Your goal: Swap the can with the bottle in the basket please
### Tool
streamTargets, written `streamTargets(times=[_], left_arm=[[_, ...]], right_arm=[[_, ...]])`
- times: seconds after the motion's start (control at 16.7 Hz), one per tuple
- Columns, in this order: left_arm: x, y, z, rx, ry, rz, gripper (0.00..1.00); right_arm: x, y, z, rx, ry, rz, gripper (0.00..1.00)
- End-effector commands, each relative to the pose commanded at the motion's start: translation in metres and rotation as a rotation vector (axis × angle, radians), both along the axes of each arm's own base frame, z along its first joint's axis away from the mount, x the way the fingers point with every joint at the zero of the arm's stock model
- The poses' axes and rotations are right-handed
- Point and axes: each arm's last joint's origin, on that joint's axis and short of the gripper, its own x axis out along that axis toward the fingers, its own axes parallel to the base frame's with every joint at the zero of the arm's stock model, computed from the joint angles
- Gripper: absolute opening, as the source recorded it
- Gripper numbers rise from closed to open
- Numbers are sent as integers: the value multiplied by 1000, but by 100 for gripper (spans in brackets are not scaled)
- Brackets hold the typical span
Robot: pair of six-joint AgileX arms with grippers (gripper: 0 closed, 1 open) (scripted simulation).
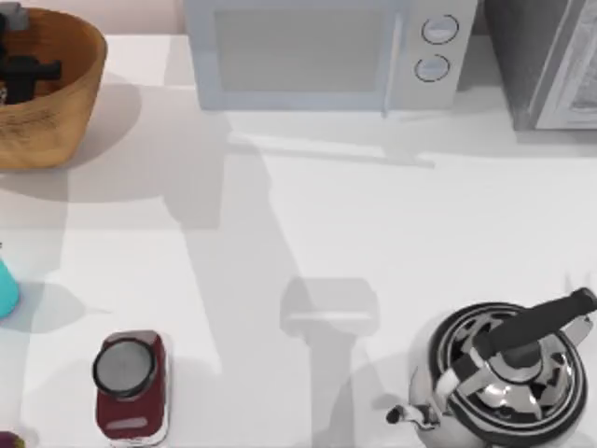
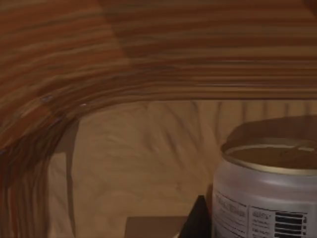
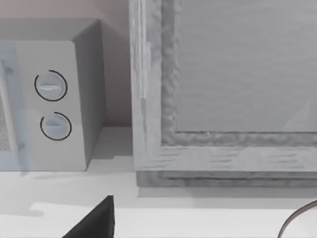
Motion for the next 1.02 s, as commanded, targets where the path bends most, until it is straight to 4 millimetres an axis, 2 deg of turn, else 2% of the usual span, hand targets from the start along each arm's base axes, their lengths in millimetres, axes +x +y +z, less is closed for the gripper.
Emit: streamTargets(times=[0.12, 0.18, 0.6, 0.66, 0.84, 1.02], left_arm=[[0, 0, 0, 0, 0, 0, 2], [0, 0, 0, 0, 0, 0, 0], [0, 0, 0, 0, 0, 0, 0], [-2, 2, 19, 11, -35, 6, 0], [-5, 0, 26, 24, -48, 9, 0], [-18, -6, 55, 71, -104, 14, 0]], right_arm=[[0, 0, 0, 0, 0, 0, 100], [0, 0, 0, 0, 0, 0, 100], [0, 0, 0, 0, 0, 0, 100], [0, 0, 0, 0, 0, 0, 100], [0, 0, 0, 0, 0, 0, 100], [0, 0, 0, 0, 0, 0, 100]])
